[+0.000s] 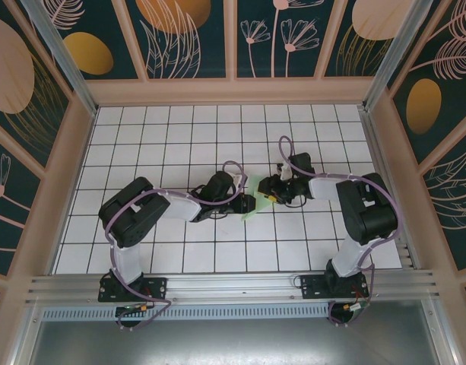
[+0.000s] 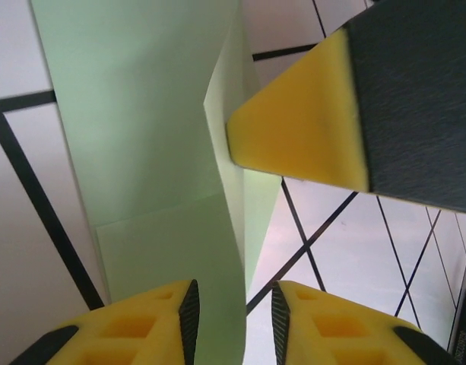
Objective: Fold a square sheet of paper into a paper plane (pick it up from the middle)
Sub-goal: Fourth fold the wing at the center of the table.
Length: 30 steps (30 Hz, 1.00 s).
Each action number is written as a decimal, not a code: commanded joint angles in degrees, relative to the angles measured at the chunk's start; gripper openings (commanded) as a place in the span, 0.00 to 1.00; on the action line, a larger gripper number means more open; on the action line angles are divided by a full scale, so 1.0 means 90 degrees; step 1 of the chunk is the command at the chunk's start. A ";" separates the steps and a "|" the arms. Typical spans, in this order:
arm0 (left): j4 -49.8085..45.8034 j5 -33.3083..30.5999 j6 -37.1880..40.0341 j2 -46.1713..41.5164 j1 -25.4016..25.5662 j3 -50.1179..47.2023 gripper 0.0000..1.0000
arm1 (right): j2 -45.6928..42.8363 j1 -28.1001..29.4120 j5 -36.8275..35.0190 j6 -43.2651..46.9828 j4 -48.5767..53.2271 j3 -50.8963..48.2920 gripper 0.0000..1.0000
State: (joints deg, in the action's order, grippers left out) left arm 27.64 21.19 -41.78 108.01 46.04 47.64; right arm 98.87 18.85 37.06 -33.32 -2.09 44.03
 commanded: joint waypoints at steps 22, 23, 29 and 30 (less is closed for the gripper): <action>-0.0448 -0.0642 -0.0368 -0.1129 0.0065 -0.0109 0.31 | 0.0730 0.0208 -0.1445 -0.0037 0.1314 0.0541 0.59; -0.0388 -0.0553 -0.0368 -0.1127 0.0083 -0.0093 0.30 | 0.0753 0.0221 -0.1484 -0.0045 0.1360 0.0559 0.60; -0.0317 -0.0257 -0.0359 -0.0657 0.0194 0.0114 0.24 | 0.0905 0.0283 -0.1673 -0.0133 0.1558 0.0669 0.62; -0.0323 -0.0209 -0.0358 -0.0592 0.0202 0.0159 0.23 | 0.0931 0.0279 -0.1687 -0.0145 0.1581 0.0683 0.62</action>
State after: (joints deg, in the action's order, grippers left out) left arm 23.77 16.60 -44.71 100.84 47.31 47.13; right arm 101.69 21.12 32.49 -34.92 8.49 51.68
